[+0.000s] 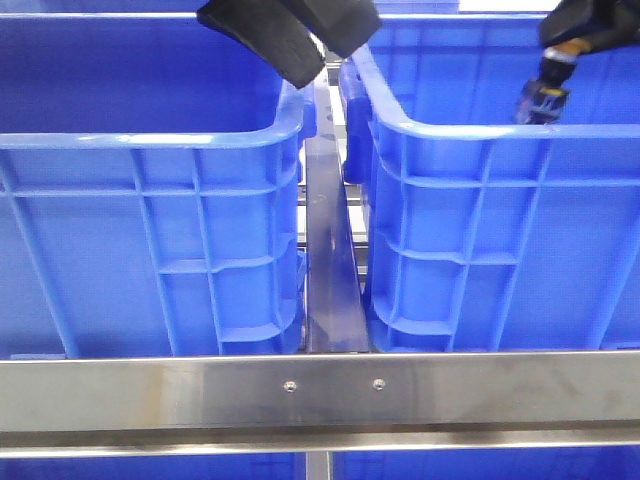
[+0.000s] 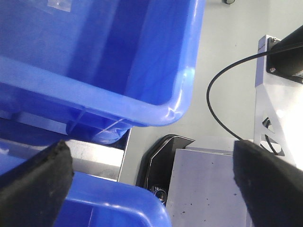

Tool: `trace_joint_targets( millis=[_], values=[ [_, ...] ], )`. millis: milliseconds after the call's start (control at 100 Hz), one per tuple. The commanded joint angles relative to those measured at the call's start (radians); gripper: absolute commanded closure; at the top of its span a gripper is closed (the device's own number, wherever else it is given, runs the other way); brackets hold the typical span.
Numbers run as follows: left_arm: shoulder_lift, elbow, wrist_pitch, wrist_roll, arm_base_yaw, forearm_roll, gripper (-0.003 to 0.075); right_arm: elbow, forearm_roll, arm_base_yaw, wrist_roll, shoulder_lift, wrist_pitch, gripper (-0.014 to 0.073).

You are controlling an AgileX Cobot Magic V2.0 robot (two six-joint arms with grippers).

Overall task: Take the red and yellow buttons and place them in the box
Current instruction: 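Carry the yellow button with the right gripper down into the empty bin, then open the right gripper to release the yellow button in the bin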

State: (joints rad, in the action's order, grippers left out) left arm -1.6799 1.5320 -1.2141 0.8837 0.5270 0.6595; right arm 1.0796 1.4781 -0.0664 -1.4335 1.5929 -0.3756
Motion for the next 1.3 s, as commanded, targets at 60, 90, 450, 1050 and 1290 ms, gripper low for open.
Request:
trace_joint_targets(
  millis=[60,90,450,1050,1290],
  values=[
    [0.047,0.031,0.005,-0.002,0.007,0.059,0.008,0.085,0.039,-0.001,-0.02,0.04,0.0,0.0328],
    [0.047,0.031,0.005,-0.002,0.007,0.059,0.008,0.094,0.039,-0.001,-0.022,0.05,0.0,0.0328],
    [0.047,0.031,0.003,-0.002,0.007,0.059,0.008,0.211,0.04,0.019,-0.048,0.177,0.01,0.0328],
    [0.047,0.031,0.003,-0.002,0.007,0.059,0.008,0.243,0.039,0.022,-0.054,0.233,0.015,0.0245],
    [0.047,0.031,0.003,-0.002,0.007,0.059,0.008,0.243,0.039,0.022,-0.054,0.233,0.015,0.0034]
  ],
)
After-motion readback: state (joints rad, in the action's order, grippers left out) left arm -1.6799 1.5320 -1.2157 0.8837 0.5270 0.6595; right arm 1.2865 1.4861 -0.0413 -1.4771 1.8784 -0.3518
